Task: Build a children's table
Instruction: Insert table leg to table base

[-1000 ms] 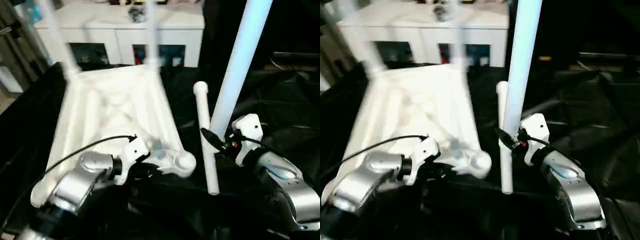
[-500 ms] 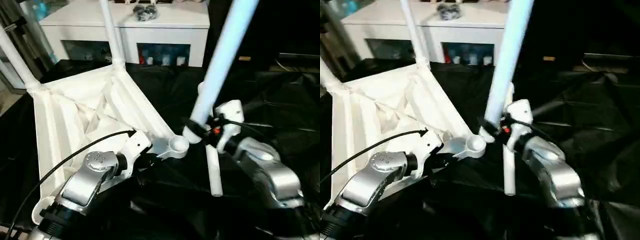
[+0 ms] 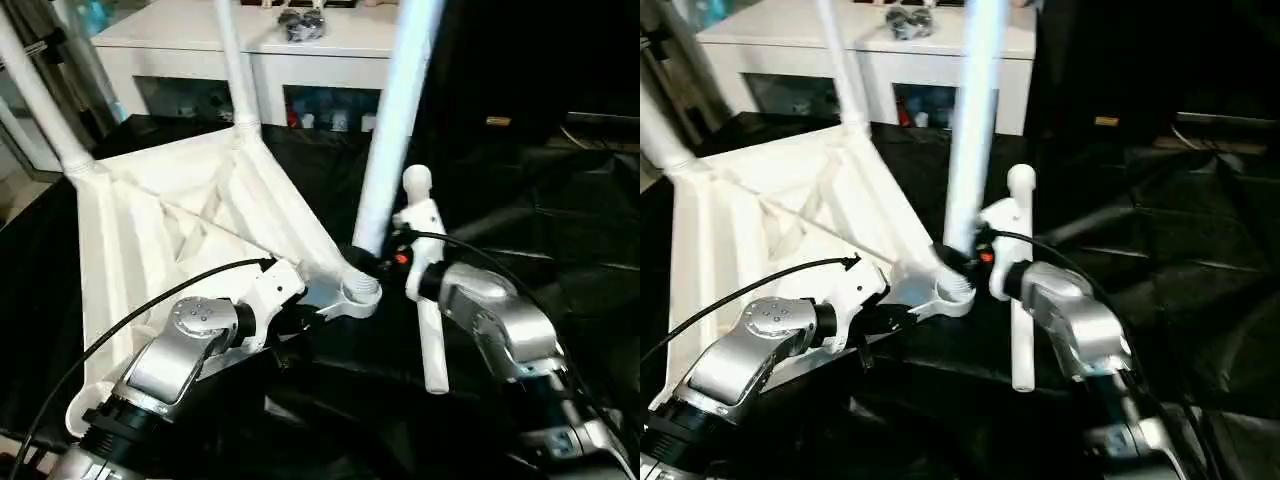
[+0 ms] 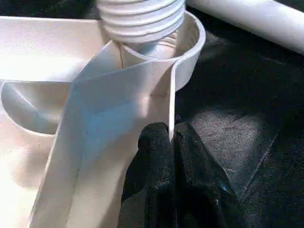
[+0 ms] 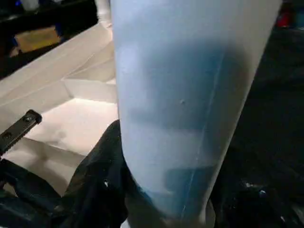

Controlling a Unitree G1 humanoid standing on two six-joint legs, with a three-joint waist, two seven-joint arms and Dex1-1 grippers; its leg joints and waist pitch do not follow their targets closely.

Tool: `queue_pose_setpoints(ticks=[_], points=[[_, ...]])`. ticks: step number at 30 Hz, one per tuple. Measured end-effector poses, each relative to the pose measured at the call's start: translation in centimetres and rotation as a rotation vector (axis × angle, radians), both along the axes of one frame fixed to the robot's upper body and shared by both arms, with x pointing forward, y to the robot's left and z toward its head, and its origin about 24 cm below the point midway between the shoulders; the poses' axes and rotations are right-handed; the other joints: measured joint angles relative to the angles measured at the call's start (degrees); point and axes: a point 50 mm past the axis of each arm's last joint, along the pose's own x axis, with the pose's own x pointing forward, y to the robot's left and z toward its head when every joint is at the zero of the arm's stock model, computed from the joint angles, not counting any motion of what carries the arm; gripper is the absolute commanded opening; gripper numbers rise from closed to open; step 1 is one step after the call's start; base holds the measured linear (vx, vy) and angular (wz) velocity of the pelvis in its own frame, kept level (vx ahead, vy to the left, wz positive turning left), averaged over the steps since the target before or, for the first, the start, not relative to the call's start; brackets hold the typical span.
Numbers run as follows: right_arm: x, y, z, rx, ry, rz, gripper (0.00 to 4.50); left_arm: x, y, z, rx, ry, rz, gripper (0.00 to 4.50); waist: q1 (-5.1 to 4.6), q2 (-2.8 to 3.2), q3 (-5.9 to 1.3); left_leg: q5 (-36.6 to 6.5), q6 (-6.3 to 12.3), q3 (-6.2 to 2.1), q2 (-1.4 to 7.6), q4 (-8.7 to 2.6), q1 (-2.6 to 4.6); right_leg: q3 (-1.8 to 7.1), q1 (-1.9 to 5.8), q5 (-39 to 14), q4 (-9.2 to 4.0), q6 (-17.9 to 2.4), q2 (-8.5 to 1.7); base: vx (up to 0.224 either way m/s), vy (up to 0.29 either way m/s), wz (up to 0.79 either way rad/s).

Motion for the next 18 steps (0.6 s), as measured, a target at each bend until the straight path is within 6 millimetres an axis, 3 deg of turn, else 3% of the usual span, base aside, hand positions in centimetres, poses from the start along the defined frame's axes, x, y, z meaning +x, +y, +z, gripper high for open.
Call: queue_pose_setpoints(ticks=[8, 18], points=[[-0.01, 0.41, -0.07, -0.039, 0.007, 0.076, 1.89, 0.06, -0.02, -0.1, -0.003, 0.008, -0.001, 0.0, 0.36, -0.61, -0.27, 0.0, -0.02, 0.02, 0.0, -0.01, 0.06, 0.0, 0.04, 0.0, 0.01, 0.0, -0.01, 0.0, 0.0, 0.0], [-0.19, -0.03, 0.02, -0.068, 0.003, 0.109, 1.89, 0.21, 0.12, -0.14, -0.003, 0.016, -0.009, 0.0, 0.37, -0.69, -0.33, 0.0, -0.07, 0.02, 0.01, -0.01, 0.11, 0.0, 0.09, 0.0, 0.02, 0.0, -0.01, 0.0, 0.0, 0.0]])
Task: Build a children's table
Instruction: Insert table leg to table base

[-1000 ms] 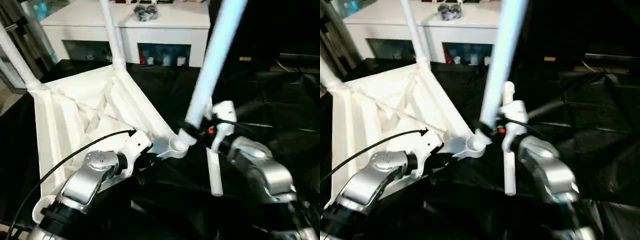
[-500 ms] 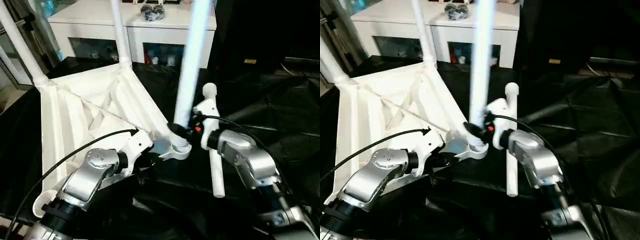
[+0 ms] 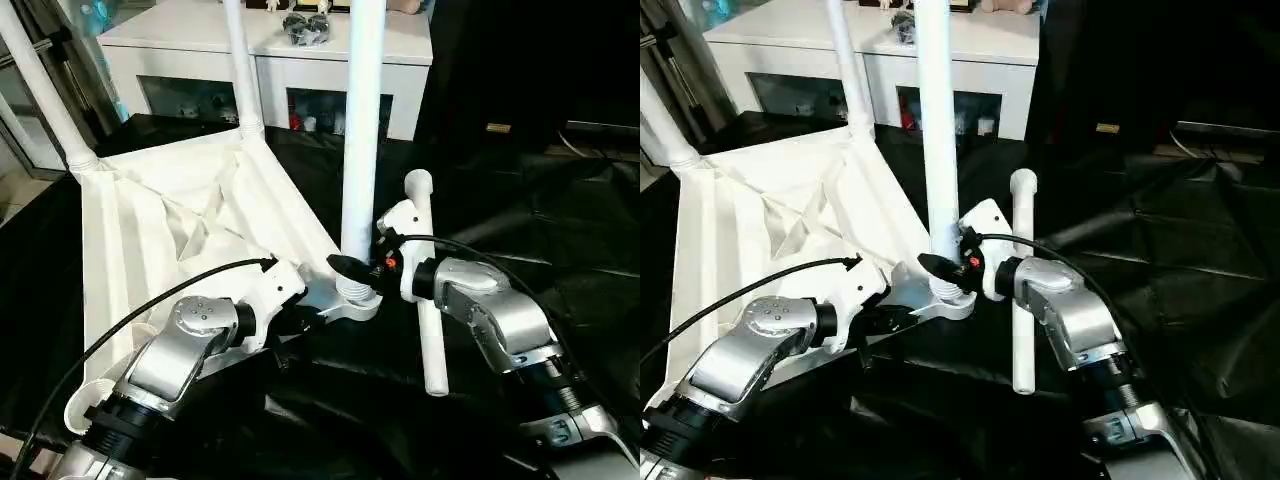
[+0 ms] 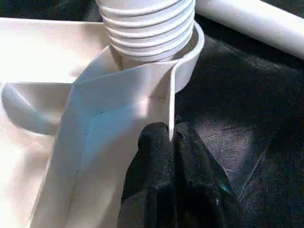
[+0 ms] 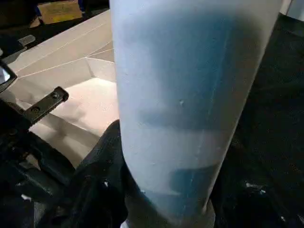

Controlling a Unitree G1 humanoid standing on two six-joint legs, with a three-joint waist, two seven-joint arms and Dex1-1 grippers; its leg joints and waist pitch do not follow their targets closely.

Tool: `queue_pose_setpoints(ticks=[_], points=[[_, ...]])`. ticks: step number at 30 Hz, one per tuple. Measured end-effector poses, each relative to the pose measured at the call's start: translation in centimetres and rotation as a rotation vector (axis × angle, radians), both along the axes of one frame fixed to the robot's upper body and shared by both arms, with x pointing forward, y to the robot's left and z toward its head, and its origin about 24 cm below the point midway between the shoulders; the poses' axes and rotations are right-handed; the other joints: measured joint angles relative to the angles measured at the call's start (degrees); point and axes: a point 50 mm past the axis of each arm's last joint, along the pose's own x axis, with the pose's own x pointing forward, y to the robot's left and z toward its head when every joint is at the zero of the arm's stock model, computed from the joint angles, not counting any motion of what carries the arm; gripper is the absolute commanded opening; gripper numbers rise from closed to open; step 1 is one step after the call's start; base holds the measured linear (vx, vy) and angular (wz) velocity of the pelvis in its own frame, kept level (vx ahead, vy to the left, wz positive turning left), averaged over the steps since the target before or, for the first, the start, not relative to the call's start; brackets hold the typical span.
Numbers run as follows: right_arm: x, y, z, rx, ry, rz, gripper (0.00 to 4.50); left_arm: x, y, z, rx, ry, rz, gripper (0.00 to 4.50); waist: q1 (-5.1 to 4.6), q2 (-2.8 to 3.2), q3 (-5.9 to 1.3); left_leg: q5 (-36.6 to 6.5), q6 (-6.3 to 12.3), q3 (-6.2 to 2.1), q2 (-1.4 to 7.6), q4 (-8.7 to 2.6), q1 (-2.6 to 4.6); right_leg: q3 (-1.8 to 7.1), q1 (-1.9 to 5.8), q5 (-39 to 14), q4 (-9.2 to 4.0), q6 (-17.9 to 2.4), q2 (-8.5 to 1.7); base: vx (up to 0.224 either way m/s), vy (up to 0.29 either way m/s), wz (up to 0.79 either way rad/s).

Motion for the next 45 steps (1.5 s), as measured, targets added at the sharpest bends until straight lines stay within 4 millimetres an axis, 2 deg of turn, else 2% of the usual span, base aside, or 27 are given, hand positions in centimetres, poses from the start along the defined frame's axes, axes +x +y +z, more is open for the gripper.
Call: queue_pose_setpoints(ticks=[17, 28, 37, 45], points=[[-0.7, -1.0, -0.3, -0.034, 0.028, 0.007, 1.89, 0.0, 0.0, 0.0, -0.001, 0.001, -0.023, 0.0, 0.08, 0.1, -0.05, -0.1, -0.15, 0.0, 0.0, -0.01, -0.04, 0.0, 0.01, 0.0, -0.04, 0.0, 0.0, 0.0, 0.0, 0.0], [-0.6, -0.9, -0.4, -0.031, 0.035, -0.011, 1.89, 0.0, 0.1, -0.1, 0.0, -0.005, -0.036, 0.0, 0.16, 0.19, -0.11, -0.1, -0.17, 0.0, 0.01, -0.01, -0.04, 0.01, 0.04, 0.0, -0.04, 0.0, 0.0, 0.0, 0.0, 0.0], [-0.7, -1.4, -1.6, 0.167, 0.086, -0.107, 1.89, 0.1, 0.3, -0.1, 0.002, -0.006, -0.027, 0.0, 0.04, 0.19, -0.08, -0.1, -0.21, -0.01, 0.01, -0.02, -0.04, 0.0, 0.03, 0.1, -0.05, -0.1, 0.0, 0.0, 0.0, 0.0], [-1.4, -2.1, -2.9, 0.27, 0.05, -0.169, 1.89, 0.3, 0.1, -0.2, -0.001, -0.001, -0.029, 0.0, 0.06, 0.44, -0.12, -0.1, -0.22, -0.01, 0.01, -0.05, -0.04, -0.01, 0.05, 0.1, -0.09, -0.1, 0.0, 0.0, 0.0, 0.0]])
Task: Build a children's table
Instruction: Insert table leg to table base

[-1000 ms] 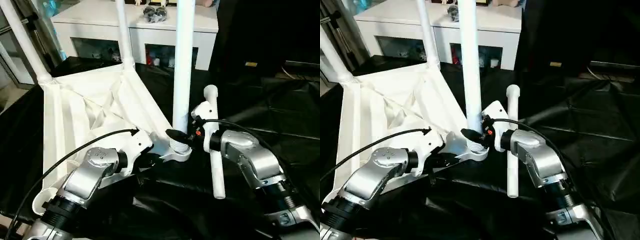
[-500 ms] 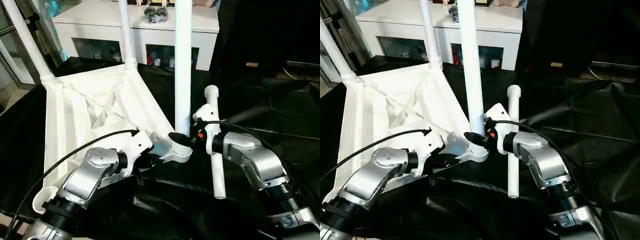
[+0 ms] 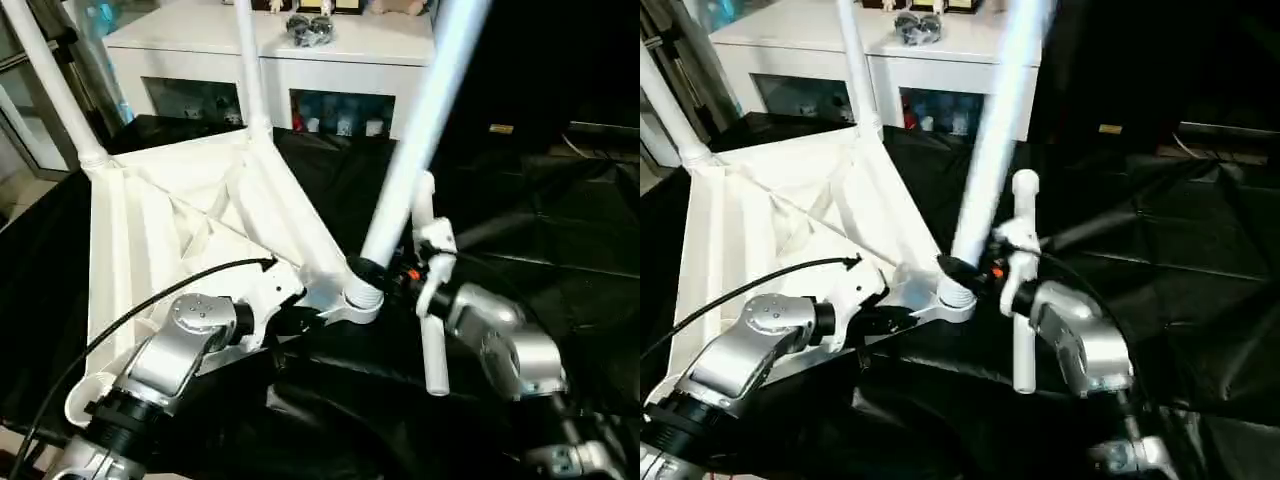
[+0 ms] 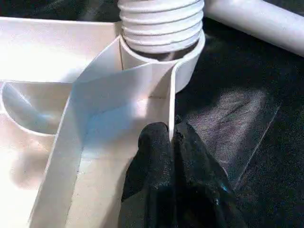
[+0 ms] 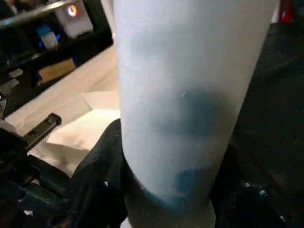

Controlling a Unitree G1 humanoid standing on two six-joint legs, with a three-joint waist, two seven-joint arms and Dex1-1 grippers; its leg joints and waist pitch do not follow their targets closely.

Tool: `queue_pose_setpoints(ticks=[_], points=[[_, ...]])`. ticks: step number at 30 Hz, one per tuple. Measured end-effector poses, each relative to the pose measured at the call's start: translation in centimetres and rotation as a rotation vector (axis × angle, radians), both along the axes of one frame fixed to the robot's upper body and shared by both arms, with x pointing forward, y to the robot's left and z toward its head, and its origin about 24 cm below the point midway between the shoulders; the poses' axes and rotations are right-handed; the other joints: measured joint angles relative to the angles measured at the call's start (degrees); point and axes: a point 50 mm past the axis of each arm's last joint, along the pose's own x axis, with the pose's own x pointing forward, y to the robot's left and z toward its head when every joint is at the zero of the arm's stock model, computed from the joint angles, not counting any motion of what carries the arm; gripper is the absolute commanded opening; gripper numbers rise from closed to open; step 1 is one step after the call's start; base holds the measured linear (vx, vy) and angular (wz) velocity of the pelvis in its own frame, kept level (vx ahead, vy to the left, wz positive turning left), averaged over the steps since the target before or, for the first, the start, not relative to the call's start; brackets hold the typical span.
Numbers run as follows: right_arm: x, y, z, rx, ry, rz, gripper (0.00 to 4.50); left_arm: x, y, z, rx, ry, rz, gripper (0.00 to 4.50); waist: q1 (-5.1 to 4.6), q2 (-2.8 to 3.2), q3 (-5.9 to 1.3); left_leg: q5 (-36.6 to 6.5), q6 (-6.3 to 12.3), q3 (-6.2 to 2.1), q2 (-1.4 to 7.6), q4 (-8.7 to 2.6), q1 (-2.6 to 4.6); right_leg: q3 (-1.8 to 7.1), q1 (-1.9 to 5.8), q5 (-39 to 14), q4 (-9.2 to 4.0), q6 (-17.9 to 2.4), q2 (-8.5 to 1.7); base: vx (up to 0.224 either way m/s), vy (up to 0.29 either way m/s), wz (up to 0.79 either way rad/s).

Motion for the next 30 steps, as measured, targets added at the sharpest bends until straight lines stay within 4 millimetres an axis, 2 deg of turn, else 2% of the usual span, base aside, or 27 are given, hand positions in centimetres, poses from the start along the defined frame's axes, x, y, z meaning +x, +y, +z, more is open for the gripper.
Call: queue_pose_setpoints(ticks=[7, 16, 25, 30], points=[[-0.6, -0.2, -1.2, 0.021, -0.044, -0.043, 1.89, 0.2, -0.2, -0.2, -0.004, 0.009, 0.004, 0.0, 0.0, 0.16, -0.09, 0.0, 0.0, 0.0, 0.0, -0.01, 0.03, 0.0, 0.12, -0.1, -0.11, 0.2, 0.0, 0.0, 0.0, 0.0], [-1.3, -0.4, -1.5, 0.028, -0.093, -0.076, 1.88, 0.2, -0.5, -0.2, -0.009, 0.005, -0.01, 0.0, 0.17, 0.47, -0.25, 0.0, 0.0, 0.0, 0.0, -0.14, -0.03, 0.02, 0.22, -0.1, -0.22, 0.1, -0.02, 0.0, 0.0, 0.0], [-1.5, 0.0, -0.9, -0.143, -0.198, 0.008, 1.88, 0.2, -0.4, -0.4, -0.008, 0.0, -0.014, 0.0, 0.01, 0.77, -0.35, 0.0, 0.0, -0.01, 0.0, -0.2, 0.0, 0.02, 0.28, -0.3, -0.27, 0.4, -0.02, 0.0, 0.0, 0.0], [-1.2, 0.0, -0.7, -0.165, -0.205, 0.05, 1.88, 0.2, -0.3, -0.4, -0.005, -0.003, -0.018, 0.0, -0.11, 0.77, -0.35, 0.0, 0.0, -0.01, 0.0, -0.21, -0.01, 0.02, 0.27, -0.3, -0.27, 0.4, -0.02, 0.0, 0.0, 0.0]])
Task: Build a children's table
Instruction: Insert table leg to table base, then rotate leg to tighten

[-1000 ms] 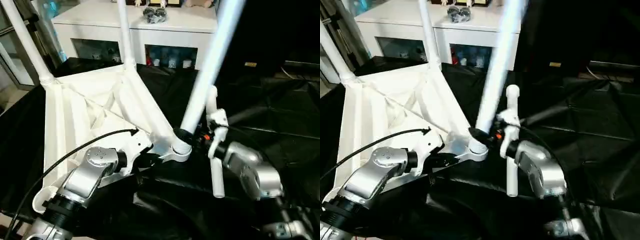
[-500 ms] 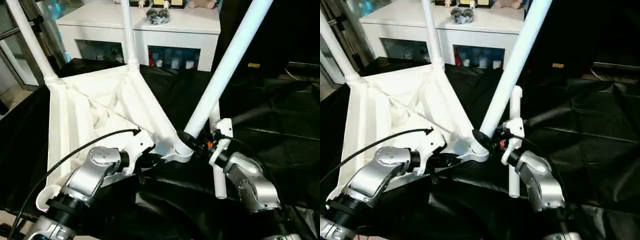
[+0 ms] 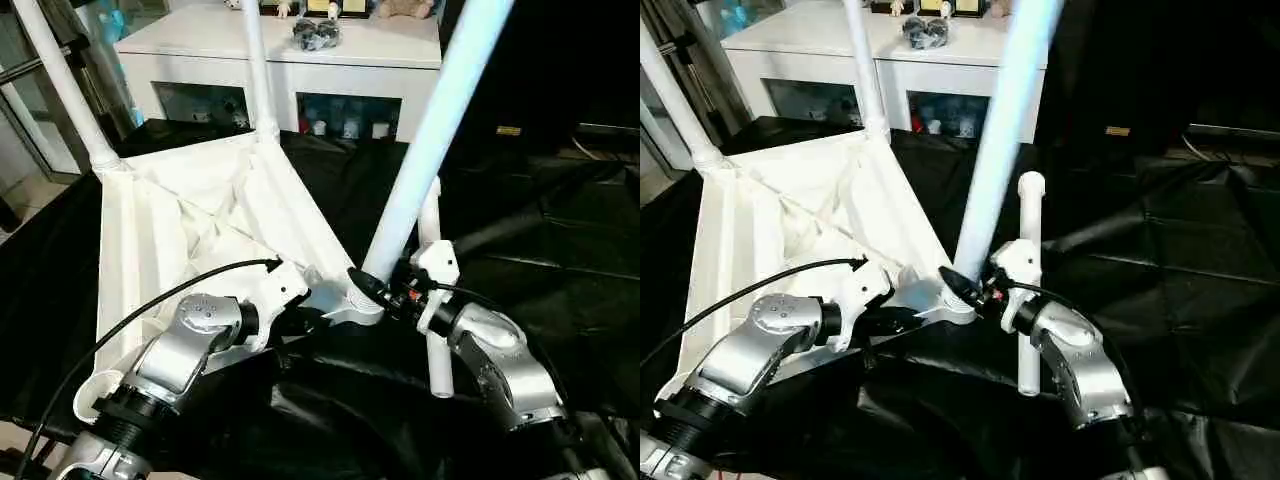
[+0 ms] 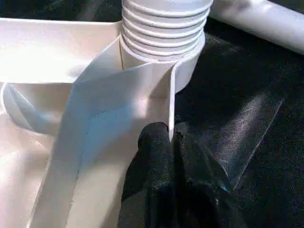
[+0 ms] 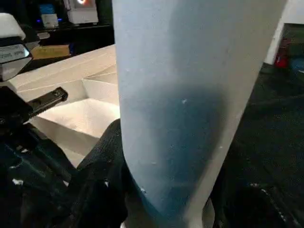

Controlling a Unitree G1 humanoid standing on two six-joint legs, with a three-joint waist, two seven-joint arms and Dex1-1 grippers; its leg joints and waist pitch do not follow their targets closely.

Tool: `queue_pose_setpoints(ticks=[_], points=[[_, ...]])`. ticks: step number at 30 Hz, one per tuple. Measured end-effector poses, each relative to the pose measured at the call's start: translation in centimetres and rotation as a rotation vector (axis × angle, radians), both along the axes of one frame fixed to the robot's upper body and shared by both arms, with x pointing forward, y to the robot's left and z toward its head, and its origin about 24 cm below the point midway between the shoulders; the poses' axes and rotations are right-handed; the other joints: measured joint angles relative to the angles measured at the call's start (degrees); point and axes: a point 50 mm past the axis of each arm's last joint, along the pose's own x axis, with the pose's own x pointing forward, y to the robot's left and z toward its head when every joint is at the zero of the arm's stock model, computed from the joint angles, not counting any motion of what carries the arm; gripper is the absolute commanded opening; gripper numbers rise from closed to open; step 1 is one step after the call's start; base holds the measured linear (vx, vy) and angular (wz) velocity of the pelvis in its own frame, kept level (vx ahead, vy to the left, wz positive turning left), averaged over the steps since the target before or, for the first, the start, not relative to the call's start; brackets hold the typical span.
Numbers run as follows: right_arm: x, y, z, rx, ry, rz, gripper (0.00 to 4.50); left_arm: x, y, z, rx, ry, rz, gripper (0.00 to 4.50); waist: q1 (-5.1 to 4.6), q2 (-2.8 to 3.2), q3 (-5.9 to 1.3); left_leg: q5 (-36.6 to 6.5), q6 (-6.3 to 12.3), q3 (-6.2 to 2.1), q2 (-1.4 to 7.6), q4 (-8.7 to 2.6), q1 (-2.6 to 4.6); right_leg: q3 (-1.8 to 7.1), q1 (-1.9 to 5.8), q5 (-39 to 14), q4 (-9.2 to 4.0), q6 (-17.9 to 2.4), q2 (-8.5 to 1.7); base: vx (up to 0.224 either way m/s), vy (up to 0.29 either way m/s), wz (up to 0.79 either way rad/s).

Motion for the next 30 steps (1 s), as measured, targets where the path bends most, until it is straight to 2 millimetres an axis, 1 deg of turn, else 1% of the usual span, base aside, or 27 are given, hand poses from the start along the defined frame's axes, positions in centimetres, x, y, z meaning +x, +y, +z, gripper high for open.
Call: queue_pose_setpoints(ticks=[4, 9, 10, 14, 16, 20, 25, 30], points=[[0.8, 0.3, 0.3, -0.037, 0.013, 0.092, 1.88, 0.0, 0.4, 0.0, 0.009, 0.001, -0.011, 0.0, -0.27, 0.01, -0.01, 0.0, 0.0, 0.0, 0.0, -0.02, 0.0, 0.0, -0.01, 0.0, 0.0, 0.0, 0.0, 0.0, 0.0, 0.0], [1.1, 0.3, 0.6, -0.07, 0.02, 0.19, 1.88, -0.1, 0.7, 0.2, 0.012, -0.001, -0.051, 0.0, -0.44, -0.04, -0.04, 0.0, 0.0, 0.0, 0.0, -0.06, -0.02, -0.01, -0.04, 0.0, 0.0, -0.1, 0.0, 0.0, 0.0, 0.0], [1.1, 0.3, 0.6, -0.081, 0.022, 0.221, 1.88, -0.2, 0.9, 0.3, 0.018, 0.004, -0.067, 0.0, -0.48, -0.21, -0.14, 0.0, 0.01, 0.0, 0.02, -0.08, -0.02, -0.02, -0.03, -0.1, 0.01, -0.2, 0.01, 0.0, 0.0, 0.0], [0.6, 0.3, 0.7, -0.098, 0.026, 0.308, 1.88, -0.4, 1.4, 0.5, 0.041, 0.013, -0.117, 0.0, -0.45, -0.52, -0.31, -0.1, 0.1, 0.0, 0.04, -0.1, -0.04, -0.06, 0.01, -0.3, -0.01, -0.3, 0.02, 0.0, 0.0, 0.0], [0.3, 0.0, 0.8, -0.11, 0.024, 0.345, 1.88, -0.5, 1.4, 0.6, 0.042, 0.015, -0.142, 0.0, -0.05, -0.54, -0.32, -0.1, 0.15, 0.0, 0.04, -0.1, -0.04, -0.07, 0.03, -0.4, -0.03, -0.3, 0.01, 0.0, 0.0, 0.0], [-0.6, -0.4, 0.9, -0.109, 0.026, 0.405, 1.88, -0.9, 1.5, 0.6, 0.044, 0.021, -0.206, 0.0, 0.4, -0.56, -0.32, -0.1, 0.16, 0.0, 0.05, -0.1, 0.01, -0.04, 0.02, -0.5, -0.06, -0.3, -0.02, 0.0, 0.0, 0.0], [-1.4, -0.4, 0.7, -0.095, 0.044, 0.469, 1.88, -1.2, 1.9, 0.6, 0.046, 0.046, -0.257, 0.0, 0.36, -0.6, -0.29, -0.1, 0.14, 0.0, 0.06, -0.1, 0.02, -0.03, 0.29, -0.5, -0.05, -0.3, -0.04, 0.0, 0.0, 0.0], [-1.4, -0.3, 0.6, -0.09, 0.045, 0.459, 1.88, -1.3, 1.7, 0.5, 0.039, 0.045, -0.257, 0.0, 0.25, -0.61, -0.28, -0.1, 0.13, -0.01, 0.07, -0.1, 0.11, -0.02, 0.45, -0.6, -0.06, -0.2, -0.04, 0.0, 0.0, 0.0]])
